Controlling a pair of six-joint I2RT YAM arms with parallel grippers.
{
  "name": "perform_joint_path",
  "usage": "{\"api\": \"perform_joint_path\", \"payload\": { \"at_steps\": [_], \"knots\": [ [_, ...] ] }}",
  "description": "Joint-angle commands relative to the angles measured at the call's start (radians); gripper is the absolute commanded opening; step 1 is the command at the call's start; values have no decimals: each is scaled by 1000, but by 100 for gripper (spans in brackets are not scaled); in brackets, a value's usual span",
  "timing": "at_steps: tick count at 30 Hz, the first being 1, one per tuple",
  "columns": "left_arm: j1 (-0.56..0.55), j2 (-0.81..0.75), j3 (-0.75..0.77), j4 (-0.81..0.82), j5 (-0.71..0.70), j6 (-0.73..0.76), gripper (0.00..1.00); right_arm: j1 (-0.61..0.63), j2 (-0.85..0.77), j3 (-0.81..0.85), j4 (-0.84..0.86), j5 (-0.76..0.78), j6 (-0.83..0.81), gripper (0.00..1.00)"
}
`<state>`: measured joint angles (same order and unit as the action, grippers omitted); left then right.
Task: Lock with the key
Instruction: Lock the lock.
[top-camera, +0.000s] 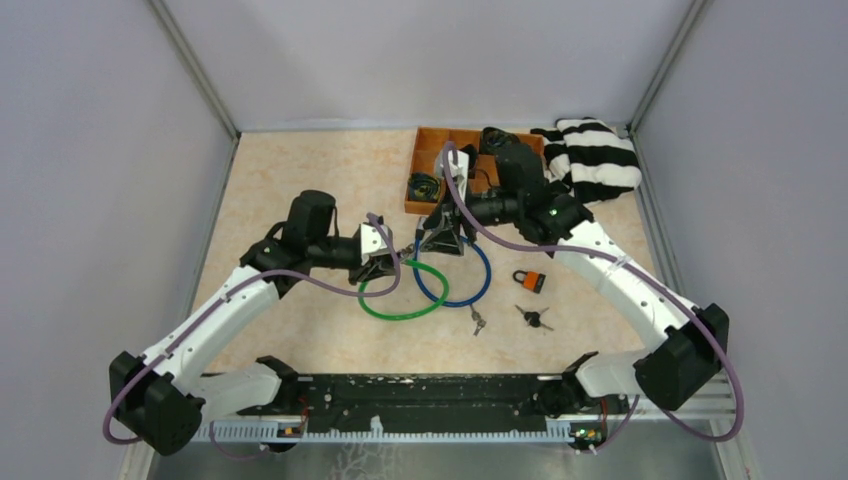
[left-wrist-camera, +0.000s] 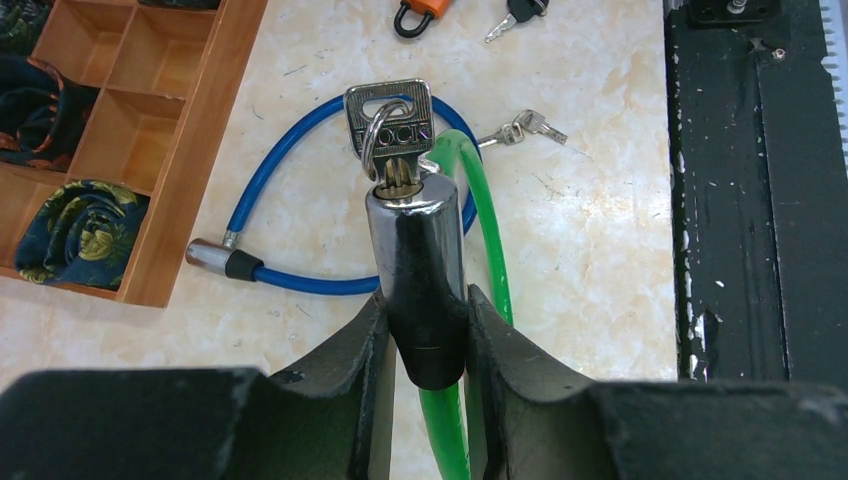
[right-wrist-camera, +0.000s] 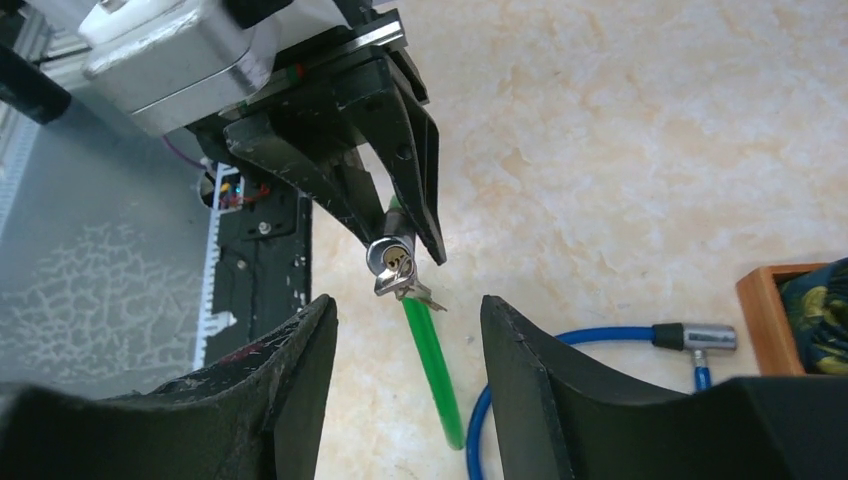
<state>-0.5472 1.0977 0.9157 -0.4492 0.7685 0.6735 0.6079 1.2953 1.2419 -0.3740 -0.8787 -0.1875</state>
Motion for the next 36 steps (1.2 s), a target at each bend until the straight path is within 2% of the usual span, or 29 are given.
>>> {"api": "perform_joint_path", "payload": {
  "at_steps": [1,10,15,22,36],
  "knots": [
    [3,-12,-16,-8,-12,-1,0,27,37,69,-56,37,101,54],
    [3,-7,-21,4,-10,-5,0,56,106,142,-99,53,169,50],
    [3,-6,-23,4,-12,-3,0,71,115,149,-108,60,153,43],
    [3,-6,-20,3,-13,-3,0,95,115,150,-122,79,110,28],
    [3,-1,-20,0,-9,0,0,118,114,161,-135,110,34,18]
  ]
}}
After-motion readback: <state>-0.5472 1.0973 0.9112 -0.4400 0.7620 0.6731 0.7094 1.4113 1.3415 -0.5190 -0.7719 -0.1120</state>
